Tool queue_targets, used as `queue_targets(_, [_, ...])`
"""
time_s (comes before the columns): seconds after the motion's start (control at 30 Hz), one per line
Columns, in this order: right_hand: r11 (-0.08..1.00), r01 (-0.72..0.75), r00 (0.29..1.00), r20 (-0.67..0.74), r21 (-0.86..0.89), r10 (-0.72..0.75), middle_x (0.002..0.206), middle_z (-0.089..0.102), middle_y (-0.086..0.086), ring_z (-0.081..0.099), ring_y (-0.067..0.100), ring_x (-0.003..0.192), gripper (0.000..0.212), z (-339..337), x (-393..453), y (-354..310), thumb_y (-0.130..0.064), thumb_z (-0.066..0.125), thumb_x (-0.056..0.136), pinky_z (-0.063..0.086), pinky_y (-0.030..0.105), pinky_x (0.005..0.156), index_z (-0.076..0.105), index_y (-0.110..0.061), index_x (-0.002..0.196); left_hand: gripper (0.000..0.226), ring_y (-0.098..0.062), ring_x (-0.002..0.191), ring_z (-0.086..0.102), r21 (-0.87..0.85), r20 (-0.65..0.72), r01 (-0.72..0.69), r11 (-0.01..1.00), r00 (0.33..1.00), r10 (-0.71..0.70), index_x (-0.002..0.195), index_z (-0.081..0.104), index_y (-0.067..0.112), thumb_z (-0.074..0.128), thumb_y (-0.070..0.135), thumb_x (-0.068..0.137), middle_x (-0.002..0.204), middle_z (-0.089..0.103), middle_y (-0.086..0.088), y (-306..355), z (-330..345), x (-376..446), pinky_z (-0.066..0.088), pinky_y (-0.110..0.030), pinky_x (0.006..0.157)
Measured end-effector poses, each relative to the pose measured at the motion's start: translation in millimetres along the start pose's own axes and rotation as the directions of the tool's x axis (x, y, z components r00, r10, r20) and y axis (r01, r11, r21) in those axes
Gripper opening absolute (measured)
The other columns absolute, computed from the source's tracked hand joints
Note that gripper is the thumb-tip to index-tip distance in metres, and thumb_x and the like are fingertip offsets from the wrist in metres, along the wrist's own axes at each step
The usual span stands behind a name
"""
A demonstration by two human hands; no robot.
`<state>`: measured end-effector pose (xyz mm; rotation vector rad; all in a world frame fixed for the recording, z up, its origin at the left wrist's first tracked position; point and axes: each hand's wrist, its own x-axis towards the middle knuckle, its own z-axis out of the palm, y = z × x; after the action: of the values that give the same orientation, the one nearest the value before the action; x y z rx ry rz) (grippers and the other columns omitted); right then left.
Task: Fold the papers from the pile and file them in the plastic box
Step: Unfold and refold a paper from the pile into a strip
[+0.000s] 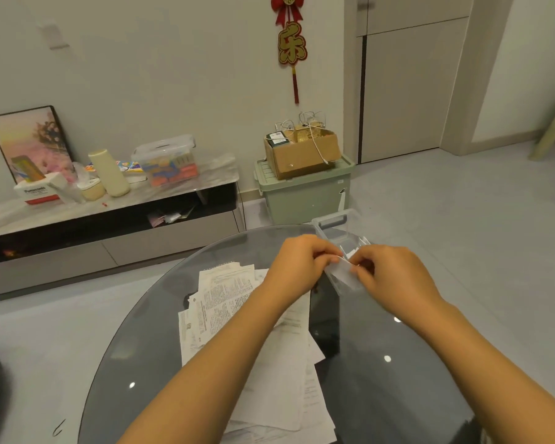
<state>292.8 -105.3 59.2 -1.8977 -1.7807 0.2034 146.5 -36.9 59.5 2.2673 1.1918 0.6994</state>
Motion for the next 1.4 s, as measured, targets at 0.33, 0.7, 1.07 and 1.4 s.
queue_targets(0.33, [0.975,-0.223,0.960,-0.179,-0.018,0.217,0.091,0.067,0.001,0.059,0.022,0.088,0.014,18.2,68.4,35.4,-0.035,0.057,0.089,0.043,0.028,0.066,0.063,-0.025,0.097,0.019,-0.020,0.097,0.061,0.205,0.186,-0.085,0.975,0.981,0.047,0.102,0.072,0.012,0.055,0.011,0.092,0.103,0.070,-0.006,9.2,10.9,100.8,0.047,-0.030,0.086])
queue_targets(0.7, [0.934,-0.189,0.972,0.074,-0.304,0.221,0.090,0.067,0.003,0.054,0.024,0.080,0.015,30.5,99.2,43.4,-0.026,0.054,0.088,0.037,0.025,0.069,0.067,-0.021,0.095,0.017,-0.009,0.081,0.057,0.367,0.540,-0.153,0.918,0.838,-0.076,0.100,0.072,0.015,0.060,0.011,0.090,0.097,0.073,-0.002,-12.9,33.7,138.5,0.041,-0.021,0.069])
queue_targets(1.07, [0.954,-0.146,0.981,0.084,-0.261,0.174,0.084,0.067,0.003,0.055,0.024,0.085,0.024,30.3,91.7,43.3,-0.032,0.048,0.091,0.039,0.029,0.077,0.066,-0.021,0.080,0.013,-0.017,0.092,0.059,0.385,0.566,-0.120,0.915,0.814,-0.131,0.088,0.072,0.024,0.065,0.014,0.086,0.096,0.068,0.002,-17.7,44.7,140.1,0.047,-0.030,0.087])
queue_targets(1.4, [0.988,-0.143,0.983,-0.109,0.052,0.148,0.093,0.065,-0.007,0.040,0.017,0.109,0.018,30.6,57.3,41.0,-0.023,0.054,0.090,0.026,0.027,0.087,0.069,-0.024,0.100,0.025,-0.016,0.107,0.061,0.176,0.341,-0.041,0.984,0.940,-0.022,0.113,0.066,0.017,0.062,0.010,0.089,0.116,0.066,-0.002,-8.6,13.8,87.6,0.046,-0.028,0.094])
